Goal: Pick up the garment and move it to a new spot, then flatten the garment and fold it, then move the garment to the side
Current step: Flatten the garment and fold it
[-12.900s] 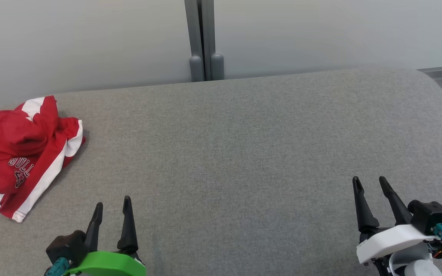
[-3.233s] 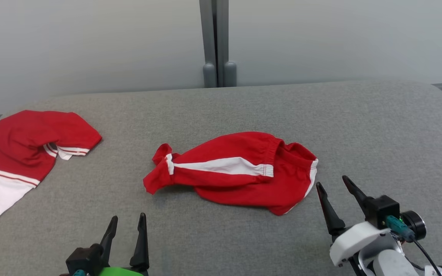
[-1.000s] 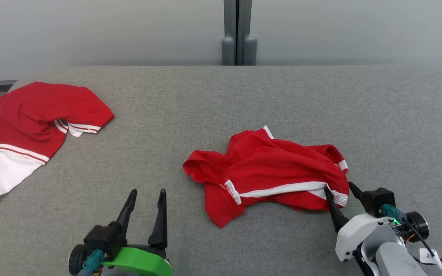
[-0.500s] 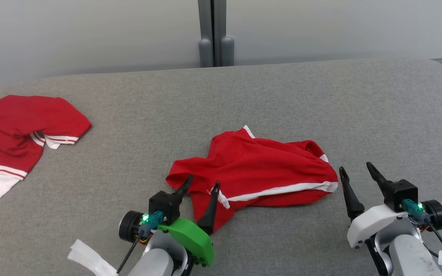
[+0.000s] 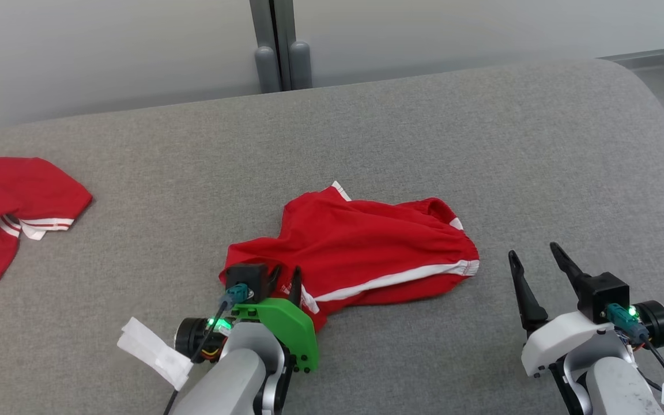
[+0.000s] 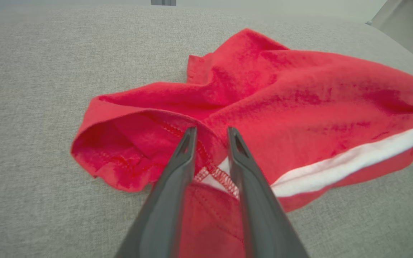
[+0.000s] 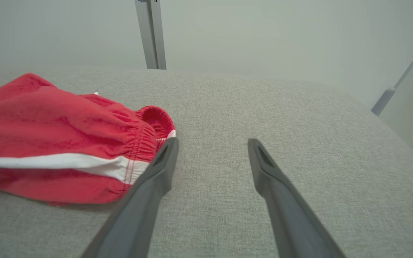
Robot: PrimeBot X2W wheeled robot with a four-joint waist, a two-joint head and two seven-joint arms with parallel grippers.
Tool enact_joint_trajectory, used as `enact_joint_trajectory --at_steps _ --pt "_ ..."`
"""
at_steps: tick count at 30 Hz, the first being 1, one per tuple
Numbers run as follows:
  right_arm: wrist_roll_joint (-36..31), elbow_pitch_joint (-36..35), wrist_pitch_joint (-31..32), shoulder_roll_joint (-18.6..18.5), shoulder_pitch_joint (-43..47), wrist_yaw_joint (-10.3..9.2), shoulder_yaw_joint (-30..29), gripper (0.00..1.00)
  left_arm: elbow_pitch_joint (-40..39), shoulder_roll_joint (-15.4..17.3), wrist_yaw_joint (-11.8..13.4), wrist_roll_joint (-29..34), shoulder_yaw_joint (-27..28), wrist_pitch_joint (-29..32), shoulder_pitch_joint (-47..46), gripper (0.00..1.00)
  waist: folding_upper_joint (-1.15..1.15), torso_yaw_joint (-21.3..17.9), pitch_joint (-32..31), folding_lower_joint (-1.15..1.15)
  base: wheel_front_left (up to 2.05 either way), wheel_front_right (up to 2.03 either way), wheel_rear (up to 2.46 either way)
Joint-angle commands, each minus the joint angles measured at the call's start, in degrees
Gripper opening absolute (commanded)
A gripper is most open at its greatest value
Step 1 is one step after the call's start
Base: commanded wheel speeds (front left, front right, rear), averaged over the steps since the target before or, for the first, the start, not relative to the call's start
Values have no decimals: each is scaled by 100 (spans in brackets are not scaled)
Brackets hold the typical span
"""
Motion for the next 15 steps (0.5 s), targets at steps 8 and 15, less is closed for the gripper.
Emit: enact_joint_trajectory --at_steps 8,15 --pt "63 -3 1 -23 55 -6 95 100 442 29 223 -393 -303 156 -268 45 0 -49 8 0 0 0 0" --pt "83 32 -19 -23 12 -6 174 100 708 30 311 -674 -556 194 -457 6 0 -92 -8 0 0 0 0"
